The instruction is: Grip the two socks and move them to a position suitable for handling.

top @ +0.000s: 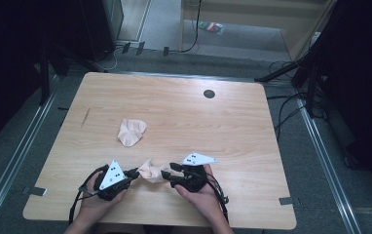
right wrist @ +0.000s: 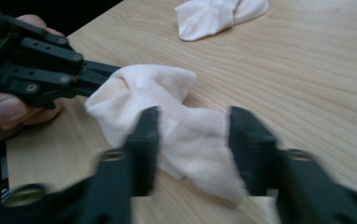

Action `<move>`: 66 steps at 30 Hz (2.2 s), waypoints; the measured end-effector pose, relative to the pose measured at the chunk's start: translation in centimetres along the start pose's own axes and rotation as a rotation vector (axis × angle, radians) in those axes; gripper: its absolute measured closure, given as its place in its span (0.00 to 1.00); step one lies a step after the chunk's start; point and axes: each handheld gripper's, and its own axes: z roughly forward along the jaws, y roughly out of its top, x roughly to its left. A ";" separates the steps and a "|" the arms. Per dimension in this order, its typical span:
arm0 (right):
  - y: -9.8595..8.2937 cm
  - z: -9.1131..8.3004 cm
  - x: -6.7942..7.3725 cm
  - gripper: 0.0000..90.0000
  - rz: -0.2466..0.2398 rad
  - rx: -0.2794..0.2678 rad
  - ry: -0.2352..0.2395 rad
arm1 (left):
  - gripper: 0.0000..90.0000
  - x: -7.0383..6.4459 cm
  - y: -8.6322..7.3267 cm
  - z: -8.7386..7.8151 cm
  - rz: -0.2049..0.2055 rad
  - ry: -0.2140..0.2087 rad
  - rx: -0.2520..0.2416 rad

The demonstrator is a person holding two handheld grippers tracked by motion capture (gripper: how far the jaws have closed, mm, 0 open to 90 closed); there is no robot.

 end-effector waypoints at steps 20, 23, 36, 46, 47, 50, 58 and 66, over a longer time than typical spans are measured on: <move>0.6 -2.8 1.5 0.98 0.032 -0.069 -0.088 | 0.93 1.0 0.5 -1.4 -0.022 -0.163 -0.045; 1.0 -4.5 1.7 0.98 0.137 -0.095 -0.057 | 0.91 1.6 1.1 -2.1 -0.066 -0.305 -0.045; -0.6 -4.5 -0.8 0.95 0.465 -0.062 -0.191 | 0.58 2.9 0.6 -1.1 -0.277 -0.124 -0.010; -1.5 -5.6 -3.2 0.67 0.341 -0.136 -0.518 | 0.66 -0.5 1.6 0.4 -0.147 -0.053 -0.013; -1.4 -5.9 -3.2 0.69 0.309 -0.149 -0.536 | 0.68 -0.8 1.7 0.6 -0.134 -0.052 -0.013; -1.3 -5.7 -3.6 0.65 0.320 -0.123 -0.425 | 0.70 -1.7 1.9 1.2 -0.120 -0.086 -0.002; -2.2 -3.2 -2.7 0.82 0.185 0.048 -0.479 | 0.77 -2.4 1.5 2.7 -0.044 -0.058 0.145; -2.5 -2.9 -1.7 1.00 0.129 0.115 -0.493 | 0.92 -2.1 1.3 2.5 -0.009 -0.009 0.164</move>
